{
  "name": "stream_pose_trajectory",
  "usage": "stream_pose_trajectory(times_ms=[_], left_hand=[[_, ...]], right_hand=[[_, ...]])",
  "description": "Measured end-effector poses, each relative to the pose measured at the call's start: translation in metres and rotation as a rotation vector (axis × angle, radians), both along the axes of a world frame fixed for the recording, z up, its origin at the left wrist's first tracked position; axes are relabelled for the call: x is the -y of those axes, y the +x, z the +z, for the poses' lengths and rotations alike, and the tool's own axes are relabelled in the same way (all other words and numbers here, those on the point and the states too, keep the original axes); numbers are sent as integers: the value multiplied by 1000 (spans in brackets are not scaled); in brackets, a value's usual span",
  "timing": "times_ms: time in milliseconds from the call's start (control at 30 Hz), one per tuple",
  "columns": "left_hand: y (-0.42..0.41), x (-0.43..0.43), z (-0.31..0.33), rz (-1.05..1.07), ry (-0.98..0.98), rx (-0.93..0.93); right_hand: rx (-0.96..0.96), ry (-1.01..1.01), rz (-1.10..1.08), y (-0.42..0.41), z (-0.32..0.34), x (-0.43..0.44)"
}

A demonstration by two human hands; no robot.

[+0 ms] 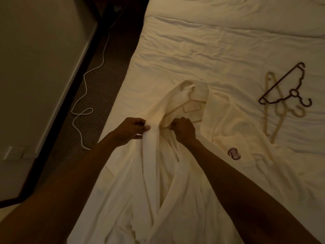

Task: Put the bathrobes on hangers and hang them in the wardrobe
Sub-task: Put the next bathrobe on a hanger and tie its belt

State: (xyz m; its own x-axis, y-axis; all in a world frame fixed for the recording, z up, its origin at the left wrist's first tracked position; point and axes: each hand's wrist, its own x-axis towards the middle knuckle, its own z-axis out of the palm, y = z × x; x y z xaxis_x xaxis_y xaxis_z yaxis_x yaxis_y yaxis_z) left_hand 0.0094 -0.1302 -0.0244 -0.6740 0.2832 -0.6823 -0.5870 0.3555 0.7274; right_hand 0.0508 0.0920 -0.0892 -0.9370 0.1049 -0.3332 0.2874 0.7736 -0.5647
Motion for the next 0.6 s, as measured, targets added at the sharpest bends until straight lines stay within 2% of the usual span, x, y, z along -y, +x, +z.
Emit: stream_pose_trajectory(times_ms=[200, 267, 333, 433, 533, 600], left_hand=[[6, -24, -17, 87, -91, -73], [0, -31, -21, 65, -199, -73], [-8, -36, -20, 0, -259, 6], [-24, -47, -13, -242, -277, 70], [-42, -69, -8, -420, -327, -48], [-56, -87, -11, -337, -328, -193]], right_hand=[[12, -387, -123, 1, -4, -26], [-24, -406, -182, 7, -6, -44], [-73, -395, -262, 9, -7, -60], [-98, -369, -334, 2, -12, -80], [-147, -309, -352, -12, -18, -92], [-186, -240, -369, -24, -23, -97]])
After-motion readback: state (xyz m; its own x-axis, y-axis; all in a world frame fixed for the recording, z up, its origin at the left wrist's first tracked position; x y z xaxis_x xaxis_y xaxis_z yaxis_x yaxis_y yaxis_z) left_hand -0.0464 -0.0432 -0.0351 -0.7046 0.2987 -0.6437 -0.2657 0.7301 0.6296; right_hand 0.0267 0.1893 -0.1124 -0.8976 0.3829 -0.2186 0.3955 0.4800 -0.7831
